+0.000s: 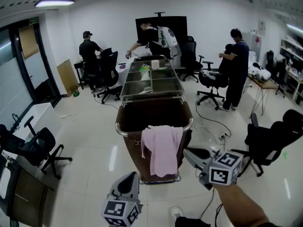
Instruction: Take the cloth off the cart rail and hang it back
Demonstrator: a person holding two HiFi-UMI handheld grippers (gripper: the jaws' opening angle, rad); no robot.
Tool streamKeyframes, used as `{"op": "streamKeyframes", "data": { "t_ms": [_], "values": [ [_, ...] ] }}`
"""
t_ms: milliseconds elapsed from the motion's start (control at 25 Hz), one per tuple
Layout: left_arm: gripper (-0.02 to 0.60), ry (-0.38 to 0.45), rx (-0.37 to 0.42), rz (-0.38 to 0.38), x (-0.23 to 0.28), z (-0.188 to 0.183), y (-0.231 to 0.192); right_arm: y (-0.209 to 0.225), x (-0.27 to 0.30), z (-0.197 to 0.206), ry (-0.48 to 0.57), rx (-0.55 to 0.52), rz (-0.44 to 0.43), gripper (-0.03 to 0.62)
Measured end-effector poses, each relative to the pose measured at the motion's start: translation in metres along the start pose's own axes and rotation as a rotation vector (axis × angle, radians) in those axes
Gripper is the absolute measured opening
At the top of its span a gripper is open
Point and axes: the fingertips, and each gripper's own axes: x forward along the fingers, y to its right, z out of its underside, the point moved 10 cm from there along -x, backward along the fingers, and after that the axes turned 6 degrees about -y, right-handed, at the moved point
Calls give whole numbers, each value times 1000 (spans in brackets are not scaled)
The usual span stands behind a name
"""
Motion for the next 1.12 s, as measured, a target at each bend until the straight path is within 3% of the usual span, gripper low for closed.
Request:
{"op": "streamKeyframes", "data": {
  "t_ms": [240,400,800,1120],
  "values": [
    [0,-11,7,59,-7,6,20,-37,-39,51,28,100,66,6],
    [0,-22,36,68,-10,7,35,-41,-51,65,3,89,84,6],
    [2,-15,-10,-2,8,5,59,-19,-66,67,-17,111,1,6],
    [2,-27,-24,-14,28,8,79,4,-69,66,-23,113,-44,6]
  ]
}}
